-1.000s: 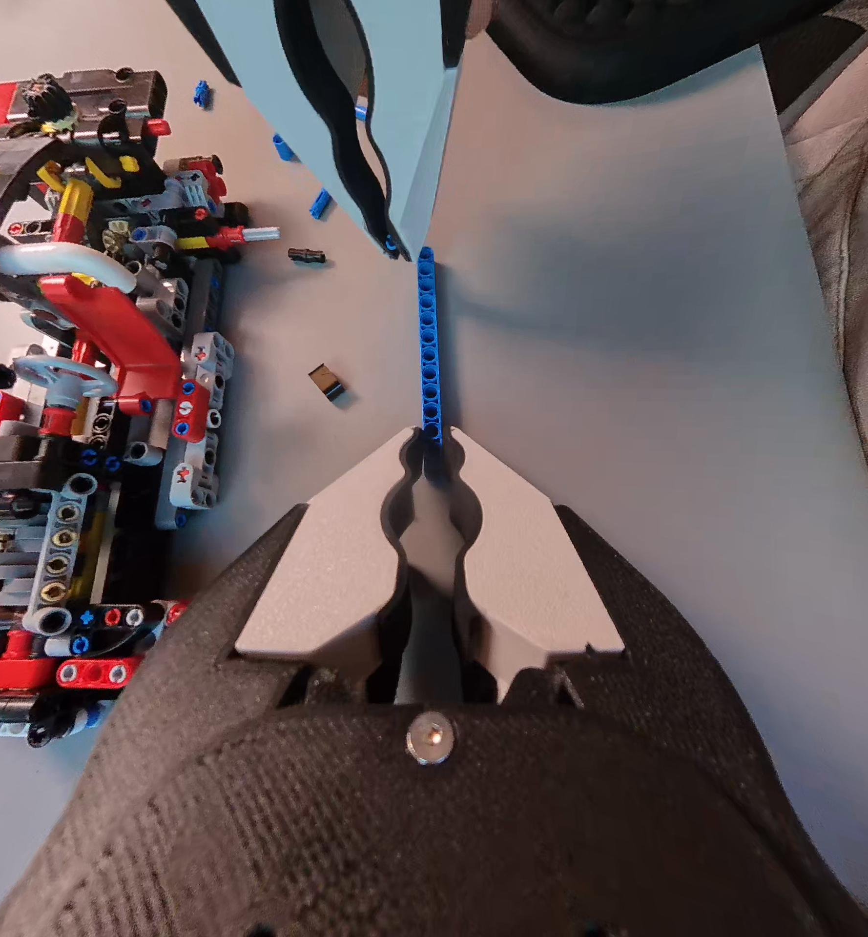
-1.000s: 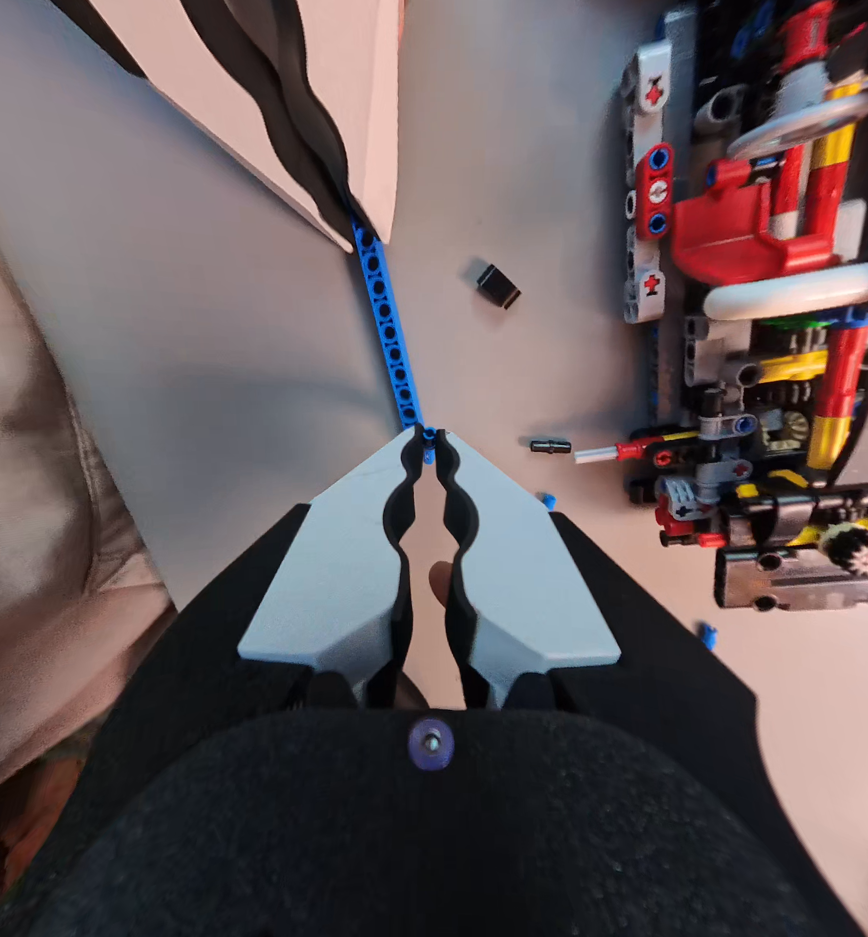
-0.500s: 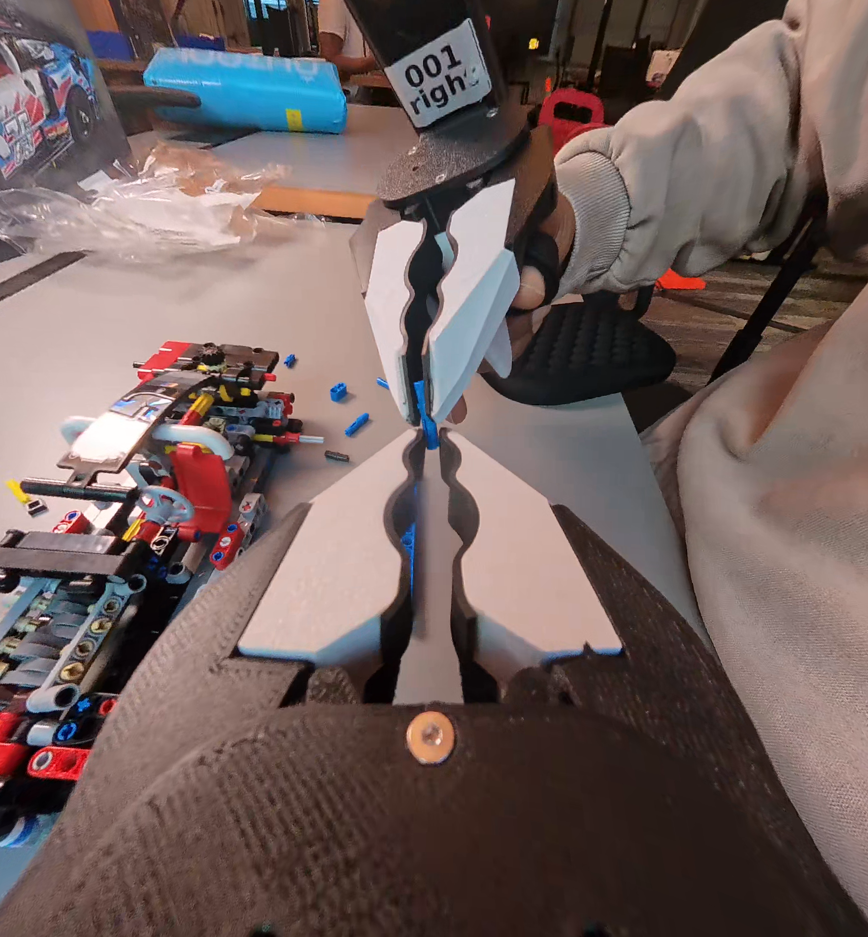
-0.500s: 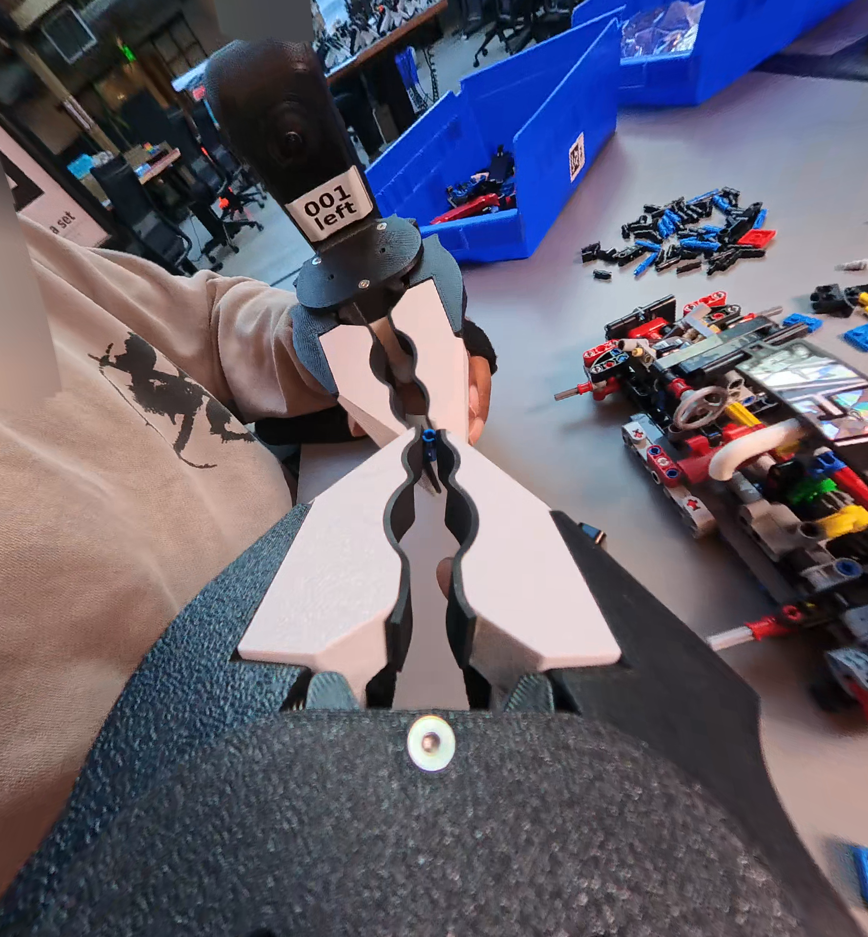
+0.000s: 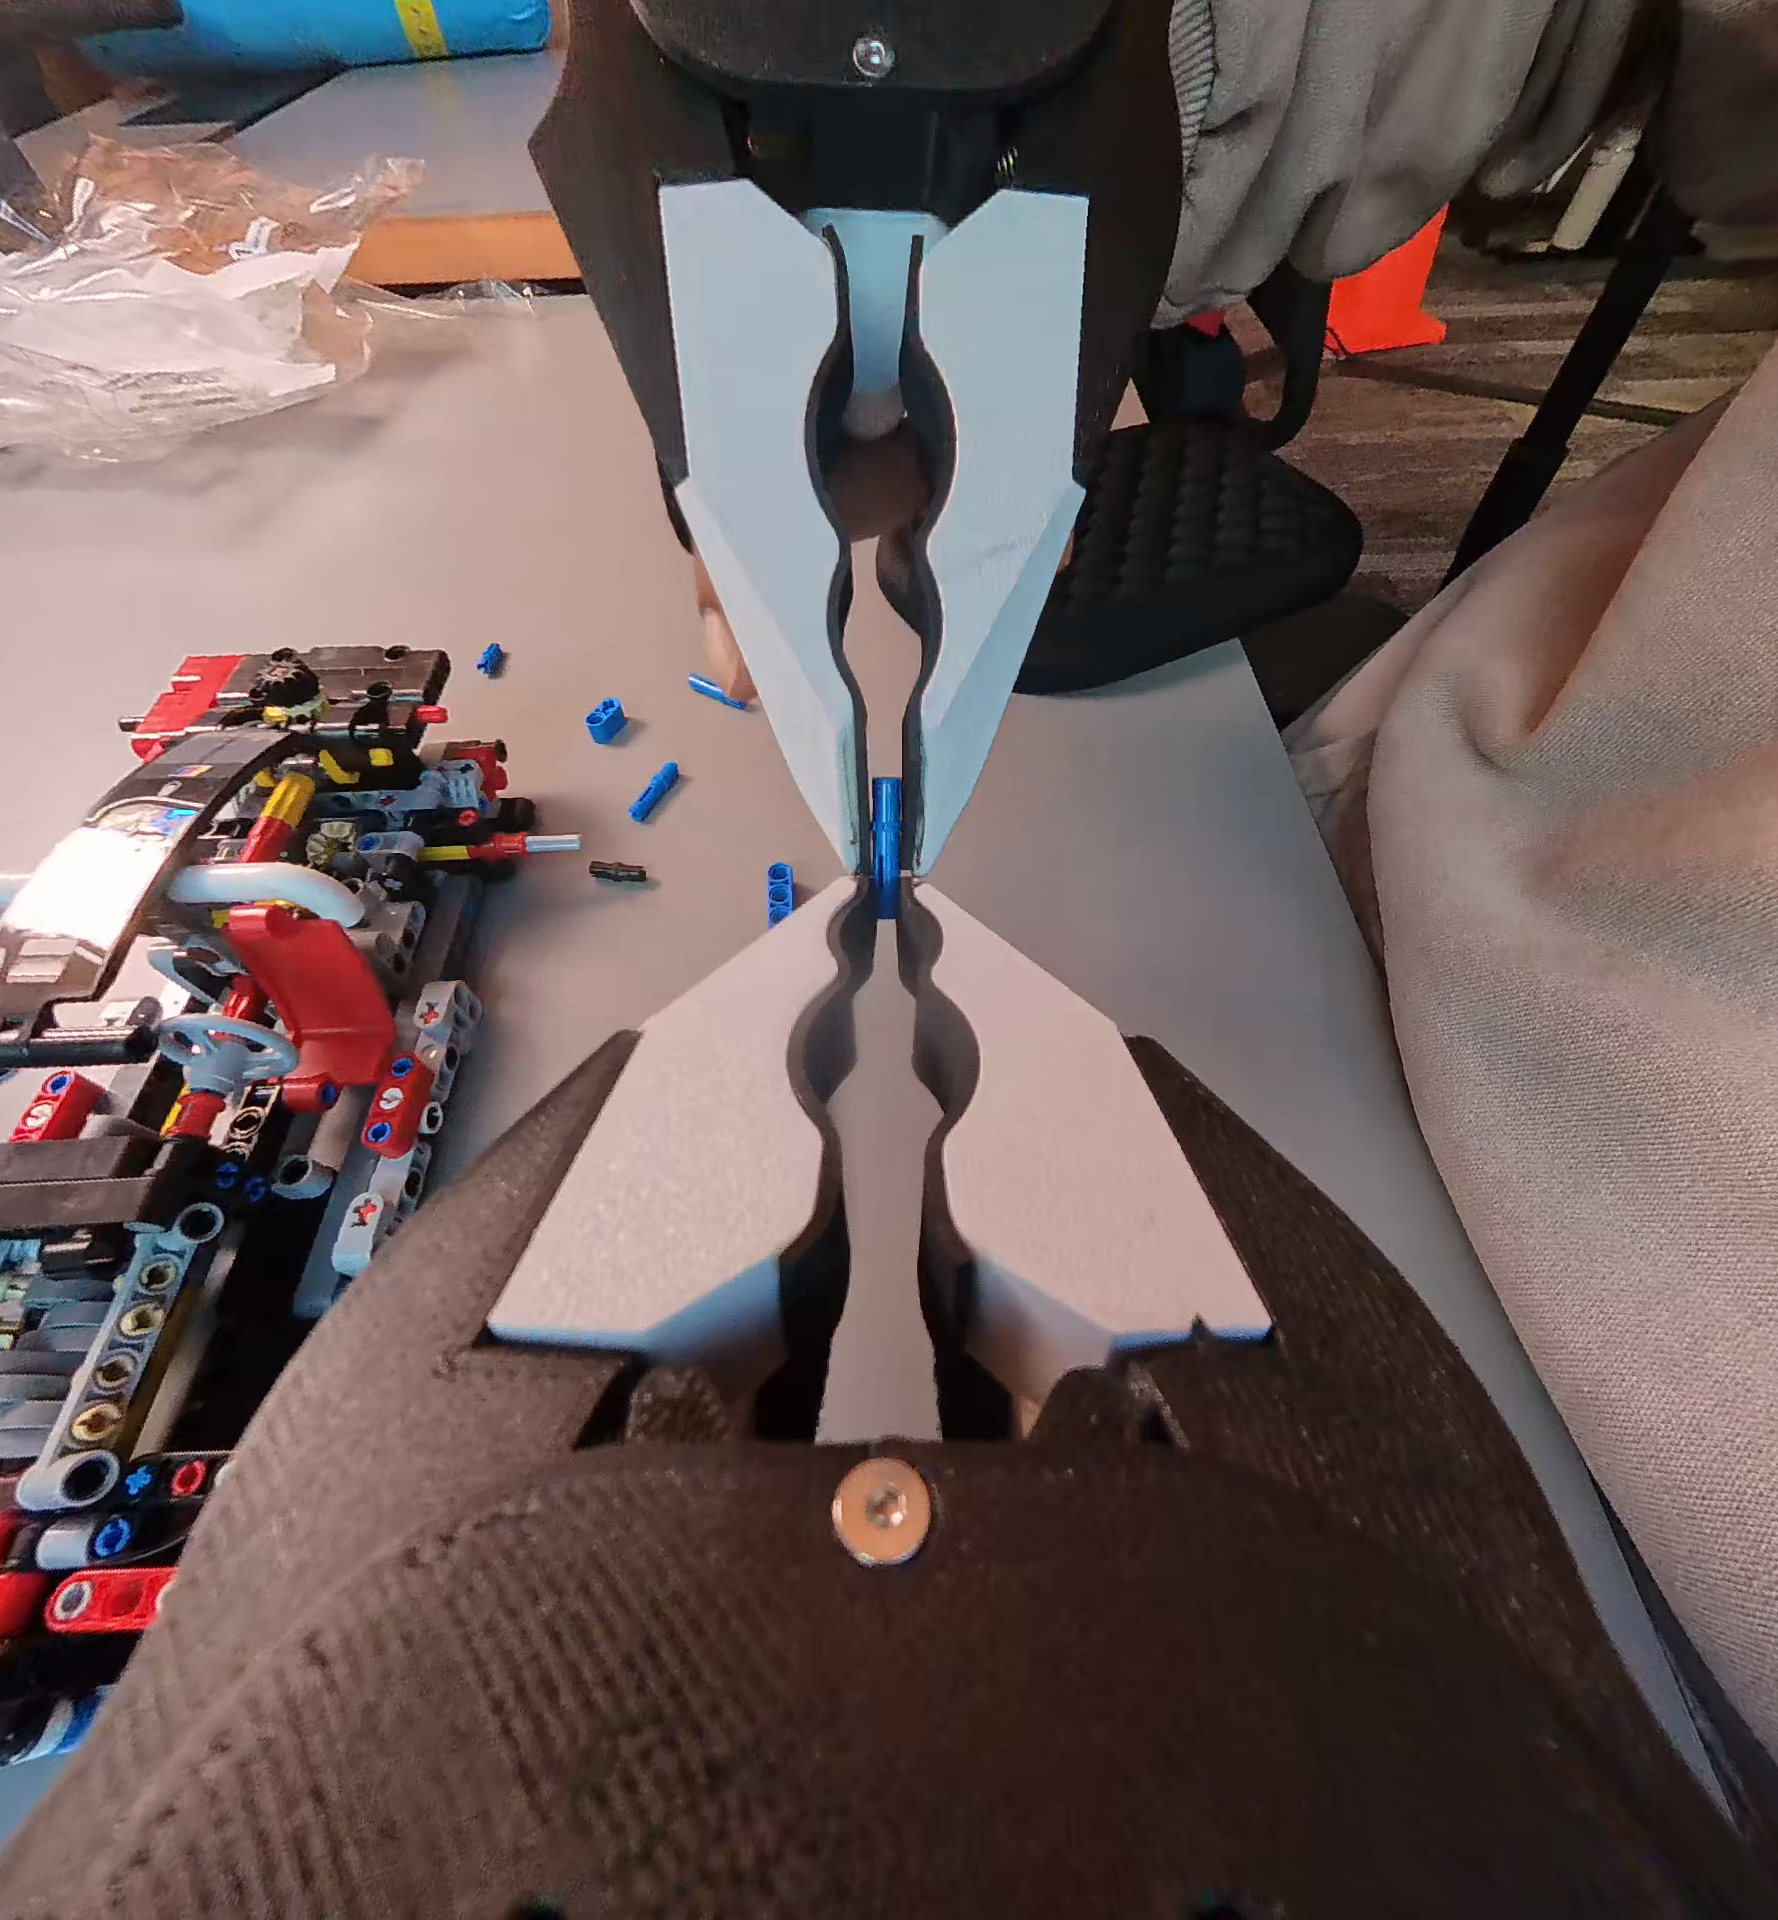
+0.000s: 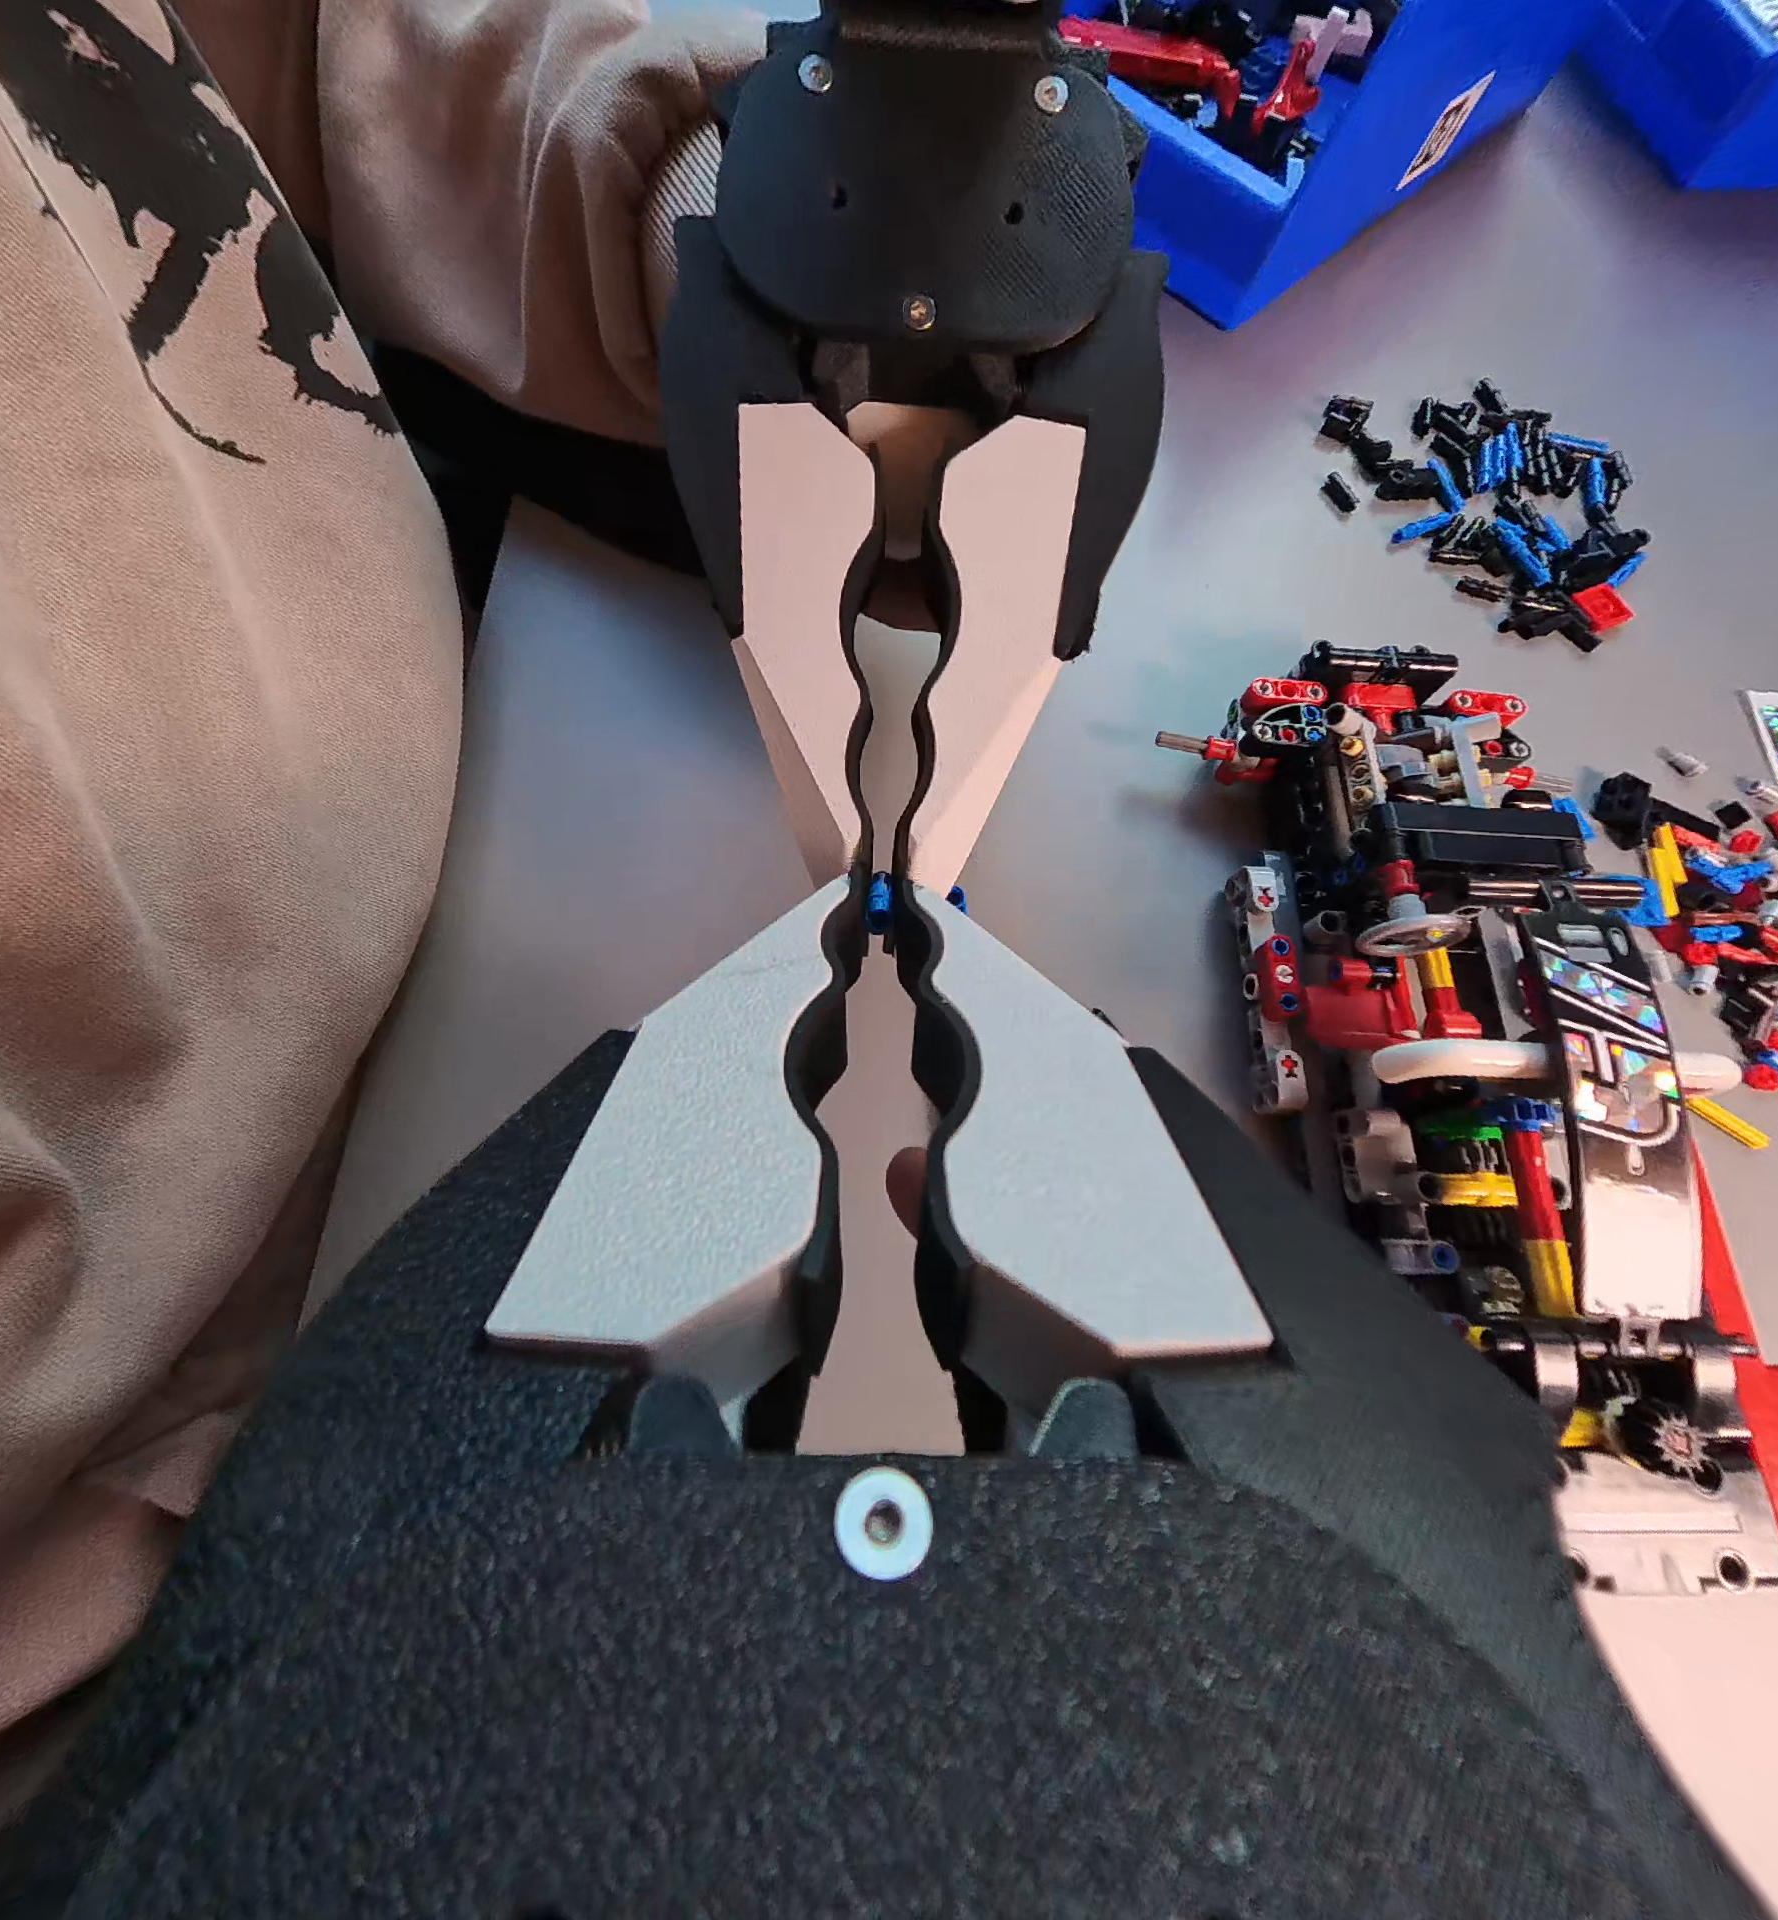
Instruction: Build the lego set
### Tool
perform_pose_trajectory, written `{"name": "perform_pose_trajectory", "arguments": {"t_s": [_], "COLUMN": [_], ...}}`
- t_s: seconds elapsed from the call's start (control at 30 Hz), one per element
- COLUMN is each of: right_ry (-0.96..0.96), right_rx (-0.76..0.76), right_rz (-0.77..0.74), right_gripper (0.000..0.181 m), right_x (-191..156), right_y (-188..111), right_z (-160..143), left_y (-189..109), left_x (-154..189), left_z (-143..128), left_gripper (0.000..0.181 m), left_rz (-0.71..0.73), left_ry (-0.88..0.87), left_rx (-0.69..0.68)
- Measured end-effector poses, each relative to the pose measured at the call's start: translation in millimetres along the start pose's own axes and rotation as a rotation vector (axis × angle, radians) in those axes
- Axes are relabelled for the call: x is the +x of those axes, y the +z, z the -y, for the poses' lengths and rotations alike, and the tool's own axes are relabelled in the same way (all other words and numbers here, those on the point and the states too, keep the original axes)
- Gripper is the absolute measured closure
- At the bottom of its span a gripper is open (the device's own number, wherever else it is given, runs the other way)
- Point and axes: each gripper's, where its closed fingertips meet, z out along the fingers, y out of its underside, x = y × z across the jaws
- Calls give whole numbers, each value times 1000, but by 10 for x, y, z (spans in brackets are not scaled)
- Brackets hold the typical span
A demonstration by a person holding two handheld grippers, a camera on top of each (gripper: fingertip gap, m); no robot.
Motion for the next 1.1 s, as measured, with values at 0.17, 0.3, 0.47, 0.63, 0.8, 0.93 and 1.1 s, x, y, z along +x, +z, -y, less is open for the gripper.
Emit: {"name": "perform_pose_trajectory", "arguments": {"t_s": [0.17, 0.3, 0.47, 0.63, 0.8, 0.93, 1.1], "right_ry": [-17, 11, 62, 56, 74, 98, 134], "right_rx": [32, 20, -247, -387, -449, -473, -558], "right_rz": [-36, -73, -84, -70, -54, -43, -18], "right_gripper": [179, 180, 179, 179, 179, 179, 179], "right_x": [15, 91, 249, 243, 244, 256, 270], "right_y": [-11, -71, -188, -118, -102, -99, -89], "right_z": [30, -45, -600, -848, -949, -959, -971], "left_y": [-16, 12, 157, 306, 320, 320, 327], "left_x": [-11, -113, -222, -280, -278, -278, -275], "left_z": [30, 6, -339, -571, -578, -580, -580], "left_gripper": [180, 173, 162, 165, 175, 175, 175], "left_rz": [7, 77, 102, 126, 138, 132, 136], "left_ry": [-2, -4, -28, 42, 54, 39, 44], "left_rx": [24, 25, -144, -304, -312, -313, -315]}}
